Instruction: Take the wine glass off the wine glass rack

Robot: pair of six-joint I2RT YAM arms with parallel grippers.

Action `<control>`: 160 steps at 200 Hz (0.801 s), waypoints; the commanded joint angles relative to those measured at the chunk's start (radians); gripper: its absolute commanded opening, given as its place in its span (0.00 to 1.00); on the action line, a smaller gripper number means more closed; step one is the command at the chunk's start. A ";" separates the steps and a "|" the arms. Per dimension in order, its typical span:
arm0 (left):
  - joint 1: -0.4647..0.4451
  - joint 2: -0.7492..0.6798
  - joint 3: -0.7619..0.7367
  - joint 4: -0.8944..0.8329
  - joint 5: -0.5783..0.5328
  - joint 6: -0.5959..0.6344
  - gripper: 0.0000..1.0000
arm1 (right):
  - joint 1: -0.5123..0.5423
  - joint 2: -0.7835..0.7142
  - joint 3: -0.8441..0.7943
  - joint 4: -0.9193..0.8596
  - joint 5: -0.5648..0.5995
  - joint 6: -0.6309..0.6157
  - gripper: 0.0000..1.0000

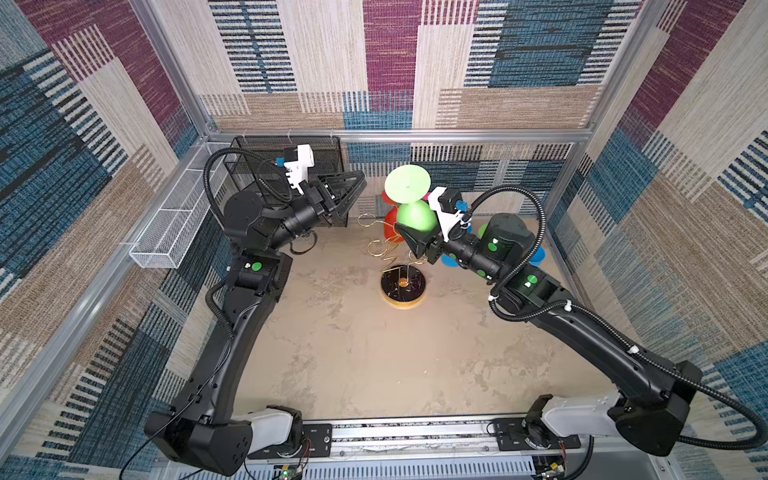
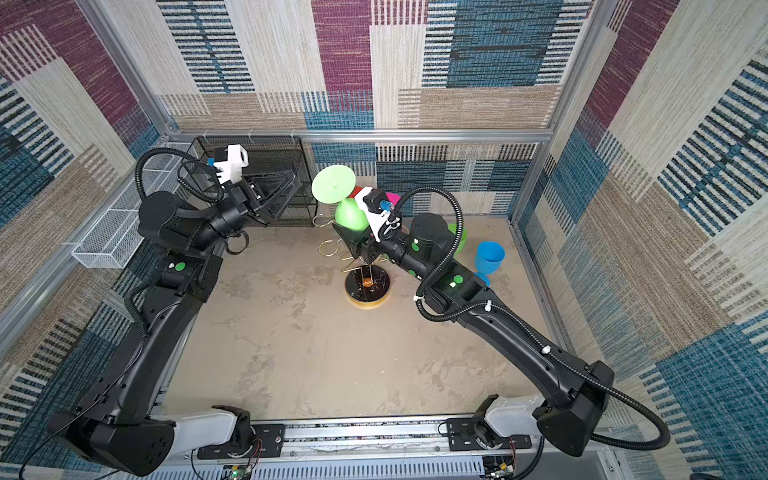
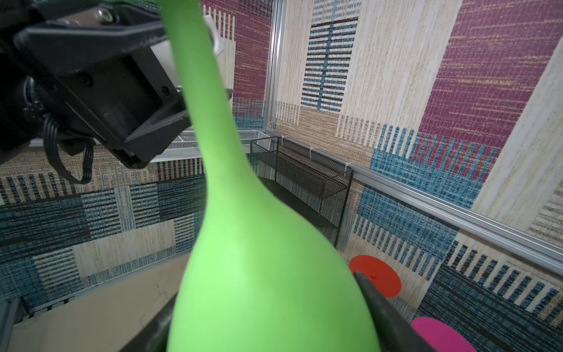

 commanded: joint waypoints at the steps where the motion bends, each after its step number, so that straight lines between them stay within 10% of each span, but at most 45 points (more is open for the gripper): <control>1: 0.001 -0.040 0.008 -0.094 -0.090 0.421 0.44 | 0.001 -0.036 0.046 -0.164 0.010 0.068 0.45; 46: -0.001 -0.113 -0.168 0.022 -0.288 0.943 0.48 | 0.001 -0.081 0.115 -0.394 0.013 0.116 0.42; 91: -0.004 -0.101 -0.228 0.109 -0.094 1.399 0.47 | 0.000 -0.028 0.165 -0.515 -0.073 0.165 0.40; 160: -0.004 -0.086 -0.271 0.182 0.058 1.660 0.46 | 0.001 0.038 0.175 -0.522 -0.182 0.177 0.38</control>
